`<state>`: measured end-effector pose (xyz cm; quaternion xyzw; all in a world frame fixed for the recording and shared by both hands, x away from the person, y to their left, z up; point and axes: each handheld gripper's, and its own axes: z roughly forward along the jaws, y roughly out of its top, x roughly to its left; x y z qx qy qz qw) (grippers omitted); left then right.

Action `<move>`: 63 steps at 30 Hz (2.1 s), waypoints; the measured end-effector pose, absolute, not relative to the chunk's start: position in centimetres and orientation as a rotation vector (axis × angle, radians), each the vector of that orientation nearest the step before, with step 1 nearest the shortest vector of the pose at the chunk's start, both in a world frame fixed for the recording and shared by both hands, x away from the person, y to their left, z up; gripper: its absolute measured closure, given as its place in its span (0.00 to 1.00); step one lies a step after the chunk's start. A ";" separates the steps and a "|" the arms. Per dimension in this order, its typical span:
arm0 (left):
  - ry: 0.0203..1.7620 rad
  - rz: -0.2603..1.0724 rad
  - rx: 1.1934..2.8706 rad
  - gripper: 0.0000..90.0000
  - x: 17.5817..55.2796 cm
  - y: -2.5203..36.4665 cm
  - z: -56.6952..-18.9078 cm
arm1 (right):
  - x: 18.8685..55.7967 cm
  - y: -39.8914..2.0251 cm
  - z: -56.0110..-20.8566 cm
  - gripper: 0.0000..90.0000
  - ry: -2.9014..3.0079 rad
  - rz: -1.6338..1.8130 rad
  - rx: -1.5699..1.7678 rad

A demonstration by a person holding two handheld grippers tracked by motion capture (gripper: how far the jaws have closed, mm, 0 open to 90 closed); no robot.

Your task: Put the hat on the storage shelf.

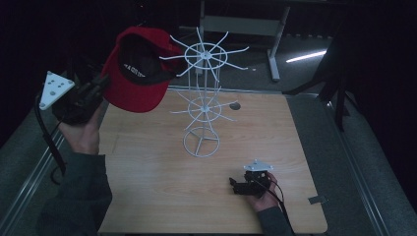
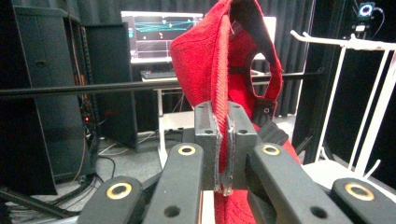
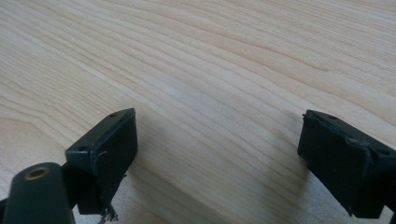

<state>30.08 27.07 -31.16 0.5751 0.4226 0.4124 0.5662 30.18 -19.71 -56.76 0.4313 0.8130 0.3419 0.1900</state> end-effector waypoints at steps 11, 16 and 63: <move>0.963 0.978 1.321 0.96 29.6 27.4 -30.6 | 30.2 -19.7 -56.8 0.13 2.285 0.961 1.213; 0.959 0.995 1.324 0.96 29.6 27.2 -30.3 | 30.2 -19.7 -56.8 0.13 2.285 0.961 1.213; 0.967 0.990 1.237 0.96 30.5 26.6 -29.6 | 30.1 -19.7 -56.8 0.13 2.294 0.963 1.206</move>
